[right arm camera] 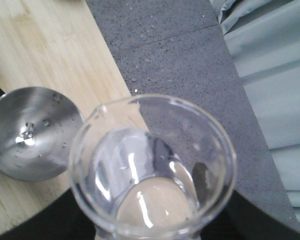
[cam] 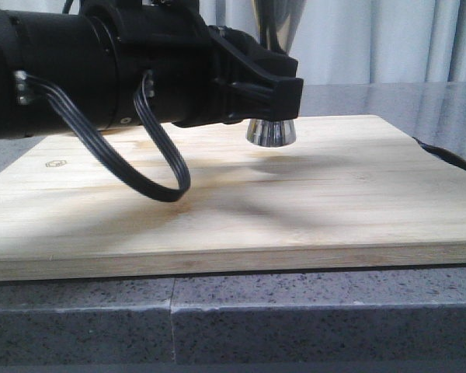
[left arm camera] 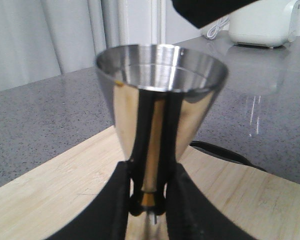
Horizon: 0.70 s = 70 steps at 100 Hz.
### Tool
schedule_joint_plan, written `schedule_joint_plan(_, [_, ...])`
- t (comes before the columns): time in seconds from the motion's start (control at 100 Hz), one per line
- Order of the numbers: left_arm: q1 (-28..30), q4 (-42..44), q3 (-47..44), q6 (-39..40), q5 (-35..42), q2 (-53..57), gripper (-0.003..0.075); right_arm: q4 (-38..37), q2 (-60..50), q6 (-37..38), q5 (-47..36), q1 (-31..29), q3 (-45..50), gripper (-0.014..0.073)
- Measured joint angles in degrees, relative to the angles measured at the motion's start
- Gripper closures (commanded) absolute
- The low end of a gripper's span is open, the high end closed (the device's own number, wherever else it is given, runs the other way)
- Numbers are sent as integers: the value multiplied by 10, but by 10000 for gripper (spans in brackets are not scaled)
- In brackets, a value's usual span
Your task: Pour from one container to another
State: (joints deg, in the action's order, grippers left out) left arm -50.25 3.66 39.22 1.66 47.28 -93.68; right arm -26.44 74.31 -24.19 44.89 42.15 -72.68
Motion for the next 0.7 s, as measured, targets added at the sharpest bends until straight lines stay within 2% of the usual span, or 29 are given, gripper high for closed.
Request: schedule_joint_plan(0.7, [0,1,0,3,-1,0,739,0,0,-57,14,0,0,388])
